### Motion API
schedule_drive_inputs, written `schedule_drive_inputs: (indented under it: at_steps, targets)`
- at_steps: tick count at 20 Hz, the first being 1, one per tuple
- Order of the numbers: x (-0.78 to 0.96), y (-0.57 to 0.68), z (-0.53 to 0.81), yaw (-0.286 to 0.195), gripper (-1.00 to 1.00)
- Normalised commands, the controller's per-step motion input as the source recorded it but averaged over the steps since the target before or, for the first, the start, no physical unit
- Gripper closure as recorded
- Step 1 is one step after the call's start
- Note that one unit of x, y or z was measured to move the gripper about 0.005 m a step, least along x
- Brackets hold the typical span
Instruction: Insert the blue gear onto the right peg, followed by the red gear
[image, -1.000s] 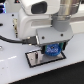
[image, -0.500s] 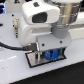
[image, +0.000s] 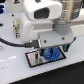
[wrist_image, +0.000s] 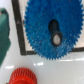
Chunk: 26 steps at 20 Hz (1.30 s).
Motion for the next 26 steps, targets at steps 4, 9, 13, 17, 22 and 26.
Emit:
schedule_drive_inputs:
  at_steps: [4,9,13,17,22,26]
  targets:
    - [-0.38,0.18,0.34,0.000,-1.00]
    - [-0.53,0.25,0.08,0.000,-1.00]
    - [-0.57,0.30,-0.01,0.000,-1.00]
    - [-0.53,0.27,-0.06,0.000,-1.00]
    - [-0.42,0.24,-0.18,0.000,-1.00]
    - [-0.29,0.16,-0.33,0.000,-1.00]
